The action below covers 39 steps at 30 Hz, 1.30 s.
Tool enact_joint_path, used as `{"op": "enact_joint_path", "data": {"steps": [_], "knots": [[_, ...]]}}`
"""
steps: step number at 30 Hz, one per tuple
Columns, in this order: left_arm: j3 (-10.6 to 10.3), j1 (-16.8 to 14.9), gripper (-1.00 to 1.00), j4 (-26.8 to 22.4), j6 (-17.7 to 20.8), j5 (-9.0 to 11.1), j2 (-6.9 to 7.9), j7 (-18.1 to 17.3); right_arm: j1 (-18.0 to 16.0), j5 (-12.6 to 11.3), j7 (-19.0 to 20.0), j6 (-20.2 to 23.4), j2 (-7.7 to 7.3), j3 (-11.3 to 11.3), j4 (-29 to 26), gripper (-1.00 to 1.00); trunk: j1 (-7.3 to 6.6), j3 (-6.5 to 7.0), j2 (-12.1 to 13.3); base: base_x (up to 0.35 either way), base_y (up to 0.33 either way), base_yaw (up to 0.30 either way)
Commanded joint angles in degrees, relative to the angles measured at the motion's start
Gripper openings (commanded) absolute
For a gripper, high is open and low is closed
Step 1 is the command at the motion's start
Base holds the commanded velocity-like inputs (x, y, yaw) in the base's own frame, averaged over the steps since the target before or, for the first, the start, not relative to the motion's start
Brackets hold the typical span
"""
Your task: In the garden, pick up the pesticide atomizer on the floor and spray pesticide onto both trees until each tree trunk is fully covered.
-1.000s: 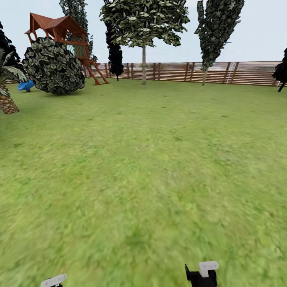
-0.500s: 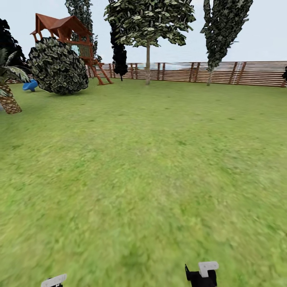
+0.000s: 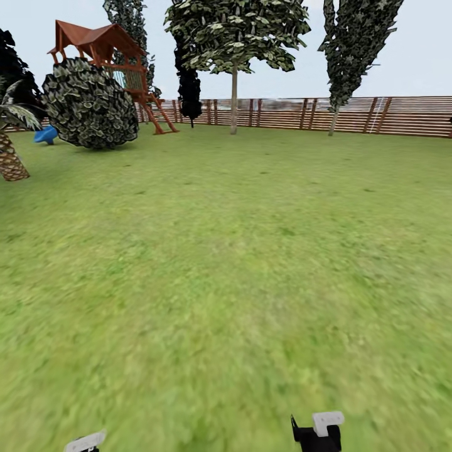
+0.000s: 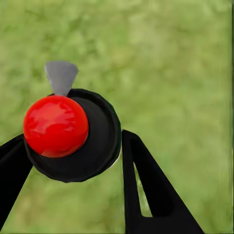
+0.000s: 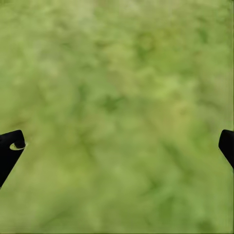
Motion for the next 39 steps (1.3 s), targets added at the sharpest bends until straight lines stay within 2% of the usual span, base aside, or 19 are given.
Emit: {"op": "enact_joint_path", "data": {"steps": [1,32,39], "knots": [[0.3,0.0,-1.0,0.0,-0.2,-0.1,0.0,0.0,0.0,-0.3,-0.3,-0.1,0.0,0.5,0.0,1.0,0.03,-0.05,0.0,0.339,-0.107,0.0],[0.3,0.0,-1.0,0.0,-0.2,-0.1,-0.04,0.0,0.0,-0.3,-0.2,-0.1,-0.02,0.5,0.0,1.0,0.03,-0.05,0.0,0.34,-0.022,0.0],[0.3,0.0,-1.0,0.0,-0.2,-0.1,-0.04,0.0,0.0,-0.3,-0.2,-0.1,0.0,0.5,0.0,1.0,0.03,-0.05,0.0,0.34,0.0,-0.11]]}}
